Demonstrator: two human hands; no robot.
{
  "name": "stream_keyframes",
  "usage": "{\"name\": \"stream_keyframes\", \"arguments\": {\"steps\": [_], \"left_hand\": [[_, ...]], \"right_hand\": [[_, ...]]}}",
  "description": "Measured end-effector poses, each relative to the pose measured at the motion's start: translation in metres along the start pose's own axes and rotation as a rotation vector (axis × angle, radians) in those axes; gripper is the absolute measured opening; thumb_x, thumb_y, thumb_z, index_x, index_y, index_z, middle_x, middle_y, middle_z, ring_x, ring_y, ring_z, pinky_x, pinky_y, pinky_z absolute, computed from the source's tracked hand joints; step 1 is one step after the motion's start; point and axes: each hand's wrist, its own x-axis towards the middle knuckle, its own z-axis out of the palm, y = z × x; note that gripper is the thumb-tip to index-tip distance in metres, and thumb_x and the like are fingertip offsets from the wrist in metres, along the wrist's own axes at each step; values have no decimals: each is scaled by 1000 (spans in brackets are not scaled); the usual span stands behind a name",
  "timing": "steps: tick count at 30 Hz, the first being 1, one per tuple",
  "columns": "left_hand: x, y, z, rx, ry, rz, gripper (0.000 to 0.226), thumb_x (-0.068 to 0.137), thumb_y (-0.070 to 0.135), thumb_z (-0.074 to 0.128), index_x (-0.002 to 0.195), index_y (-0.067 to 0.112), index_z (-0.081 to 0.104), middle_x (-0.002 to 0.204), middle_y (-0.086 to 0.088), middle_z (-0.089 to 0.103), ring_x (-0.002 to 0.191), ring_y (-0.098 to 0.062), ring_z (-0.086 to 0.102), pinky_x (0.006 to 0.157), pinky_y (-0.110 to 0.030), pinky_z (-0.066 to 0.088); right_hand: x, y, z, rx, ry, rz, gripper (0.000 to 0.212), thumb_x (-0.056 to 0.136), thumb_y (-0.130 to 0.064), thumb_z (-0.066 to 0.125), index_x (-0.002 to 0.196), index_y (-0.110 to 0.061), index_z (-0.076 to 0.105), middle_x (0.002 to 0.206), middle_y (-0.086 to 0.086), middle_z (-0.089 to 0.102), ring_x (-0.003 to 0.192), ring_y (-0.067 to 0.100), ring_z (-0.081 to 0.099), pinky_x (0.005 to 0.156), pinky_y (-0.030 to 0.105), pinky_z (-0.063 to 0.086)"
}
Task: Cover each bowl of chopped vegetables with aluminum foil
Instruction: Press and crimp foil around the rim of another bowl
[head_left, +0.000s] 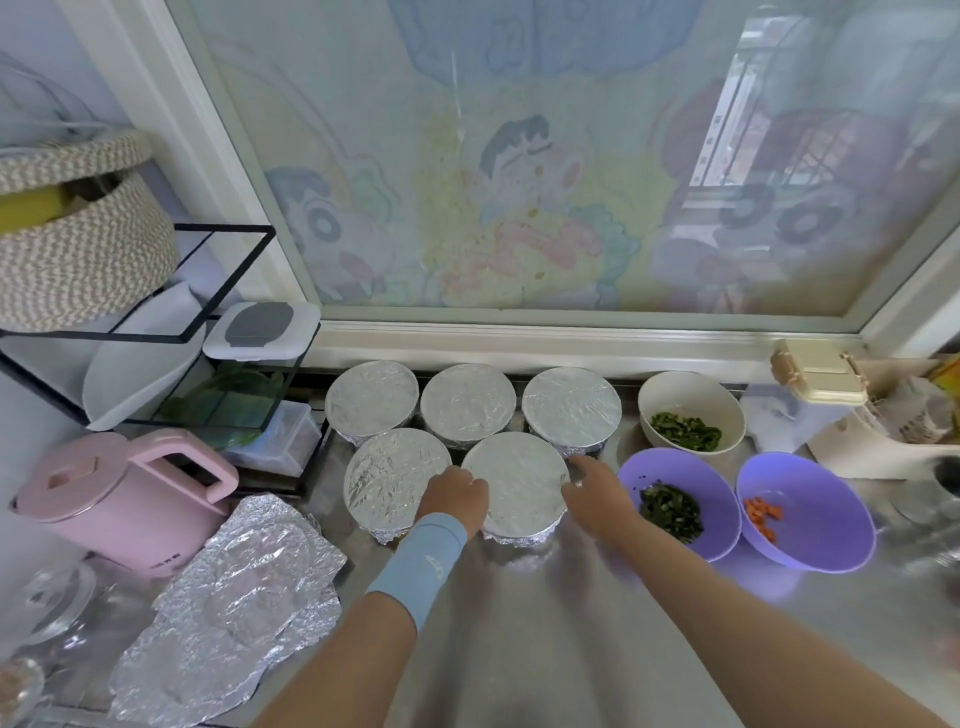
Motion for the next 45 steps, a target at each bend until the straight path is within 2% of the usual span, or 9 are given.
{"name": "stream_keyframes", "arguments": {"steps": [3, 7, 10, 13, 18, 24, 31, 41, 45], "left_hand": [[0, 24, -1, -29, -18, 128, 18, 91, 18, 42, 93, 12, 59, 89, -9, 60, 78, -29, 55, 71, -33, 43], [-1, 57, 26, -46, -151, 201, 32, 93, 22, 42, 120, 18, 59, 114, -7, 63, 104, -32, 61, 90, -40, 52], [-4, 76, 60, -7, -219, 239, 26, 92, 18, 43, 110, 15, 60, 107, -10, 62, 102, -34, 58, 95, -39, 47], [-6, 93, 93, 43, -258, 233, 39, 94, 20, 45, 130, 5, 53, 136, -17, 54, 124, -34, 50, 101, -37, 39], [-9, 120, 133, 62, -230, 167, 64, 97, 28, 46, 155, 17, 21, 160, -4, 25, 144, -26, 30, 115, -39, 29], [-15, 136, 159, 94, -160, 116, 45, 96, 16, 49, 140, 12, 42, 138, -9, 52, 126, -34, 50, 100, -34, 42], [-24, 101, 160, 217, -151, 65, 63, 84, 7, 53, 141, 32, 41, 132, -4, 57, 114, -31, 58, 93, -36, 50], [-41, 41, 113, 557, -268, 54, 33, 86, 2, 53, 118, 10, 60, 122, -13, 61, 114, -32, 58, 89, -34, 47], [-51, 24, 99, 618, -326, 10, 29, 91, 22, 54, 111, 6, 65, 110, -14, 64, 105, -32, 62, 82, -34, 49]], "right_hand": [[-2, 3, -24, -76, 64, -12, 41, 91, -9, 47, 129, -20, 58, 122, 6, 63, 107, 26, 60, 90, 31, 47], [2, 30, -63, -274, 148, 27, 43, 95, -13, 46, 137, -21, 51, 131, 9, 58, 114, 25, 57, 90, 26, 41], [5, 53, -86, -409, 137, 62, 47, 93, -16, 46, 140, -23, 47, 139, 7, 49, 123, 29, 50, 101, 36, 42], [14, 74, -106, -617, 126, 29, 51, 92, -17, 45, 143, -22, 42, 138, 7, 47, 123, 31, 47, 100, 39, 42], [30, 109, -122, -692, 77, -46, 50, 87, -9, 45, 135, -19, 39, 129, 7, 49, 117, 29, 46, 95, 38, 42], [40, 124, -126, -742, 104, -154, 50, 83, -8, 48, 131, -20, 40, 126, 6, 46, 112, 29, 47, 91, 35, 40], [30, 113, -116, -690, 29, -197, 49, 84, -5, 49, 131, -18, 42, 128, 9, 39, 116, 29, 41, 95, 35, 40], [1, 85, -67, -726, -397, -300, 42, 92, -14, 46, 130, -29, 53, 135, 3, 51, 122, 25, 51, 97, 35, 45], [-9, 70, -50, -781, -488, -368, 41, 93, -15, 44, 132, -25, 53, 137, 2, 51, 123, 25, 51, 94, 33, 44]]}}
